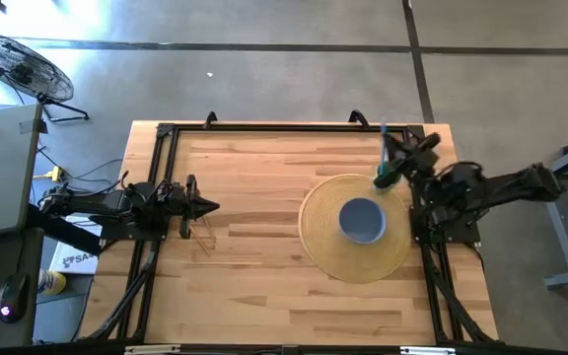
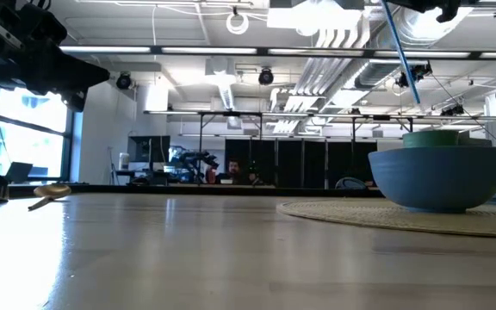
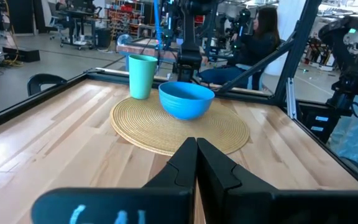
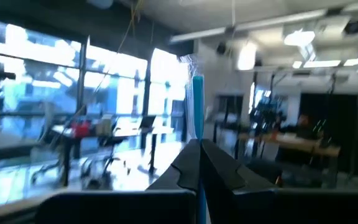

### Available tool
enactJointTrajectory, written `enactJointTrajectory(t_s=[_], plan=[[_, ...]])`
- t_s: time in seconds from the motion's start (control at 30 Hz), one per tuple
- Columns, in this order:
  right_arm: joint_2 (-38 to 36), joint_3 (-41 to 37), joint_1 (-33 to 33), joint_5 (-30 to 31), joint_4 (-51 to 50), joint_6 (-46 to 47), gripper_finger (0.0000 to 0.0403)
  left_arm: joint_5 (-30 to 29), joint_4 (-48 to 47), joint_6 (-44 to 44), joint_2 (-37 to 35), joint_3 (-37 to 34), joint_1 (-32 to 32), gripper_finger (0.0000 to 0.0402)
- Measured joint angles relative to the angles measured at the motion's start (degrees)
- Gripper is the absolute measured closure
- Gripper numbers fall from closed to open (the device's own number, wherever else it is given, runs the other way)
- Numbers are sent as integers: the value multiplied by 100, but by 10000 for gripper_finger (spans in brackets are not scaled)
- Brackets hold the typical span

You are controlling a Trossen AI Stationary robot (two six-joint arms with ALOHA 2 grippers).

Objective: Pick & Place Utensil
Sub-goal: Put the blue straw on the green cup

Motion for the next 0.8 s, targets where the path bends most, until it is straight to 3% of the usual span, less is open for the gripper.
enactJointTrajectory(t_s=[0.23, 0.37, 0.57, 0.8], plan=[[-596, -734, -1120, -750, 460, -310, 403, 0, 0, 1, 0, 0, -1, 401], [-657, -1074, -1404, -823, 389, 197, 403, 0, 0, 1, -1, 0, -1, 401], [-656, -1609, -1479, -193, 286, 435, 397, 0, -2, 0, -1, 0, -1, 401], [-657, -1681, -1344, 422, 173, 441, 360, 0, 0, 1, 0, 0, -1, 401]])
